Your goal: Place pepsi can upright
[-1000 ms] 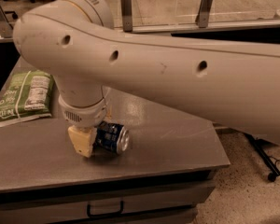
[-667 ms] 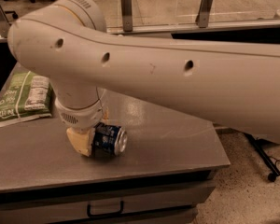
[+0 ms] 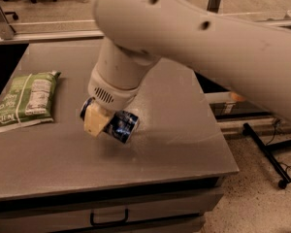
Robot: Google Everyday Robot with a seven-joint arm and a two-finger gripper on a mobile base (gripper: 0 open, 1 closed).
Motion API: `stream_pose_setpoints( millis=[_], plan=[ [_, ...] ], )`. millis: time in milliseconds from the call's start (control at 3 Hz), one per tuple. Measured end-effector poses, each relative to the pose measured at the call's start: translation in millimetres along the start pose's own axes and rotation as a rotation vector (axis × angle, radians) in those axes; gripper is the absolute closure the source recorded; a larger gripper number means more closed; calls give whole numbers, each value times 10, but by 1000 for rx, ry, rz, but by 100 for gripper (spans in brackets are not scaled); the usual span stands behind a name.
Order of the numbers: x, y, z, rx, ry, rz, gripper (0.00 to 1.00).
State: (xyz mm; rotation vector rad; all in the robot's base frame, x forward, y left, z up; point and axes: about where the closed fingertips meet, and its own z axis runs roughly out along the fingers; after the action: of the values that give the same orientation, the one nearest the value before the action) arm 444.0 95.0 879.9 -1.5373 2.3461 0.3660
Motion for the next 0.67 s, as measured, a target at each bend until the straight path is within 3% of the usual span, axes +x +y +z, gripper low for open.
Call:
stream_pose_setpoints(
  millis=[333, 667],
  plan=[
    [-116, -139, 58, -101, -226, 22, 100],
    [-392, -187, 101, -230, -499, 42, 100]
  ],
)
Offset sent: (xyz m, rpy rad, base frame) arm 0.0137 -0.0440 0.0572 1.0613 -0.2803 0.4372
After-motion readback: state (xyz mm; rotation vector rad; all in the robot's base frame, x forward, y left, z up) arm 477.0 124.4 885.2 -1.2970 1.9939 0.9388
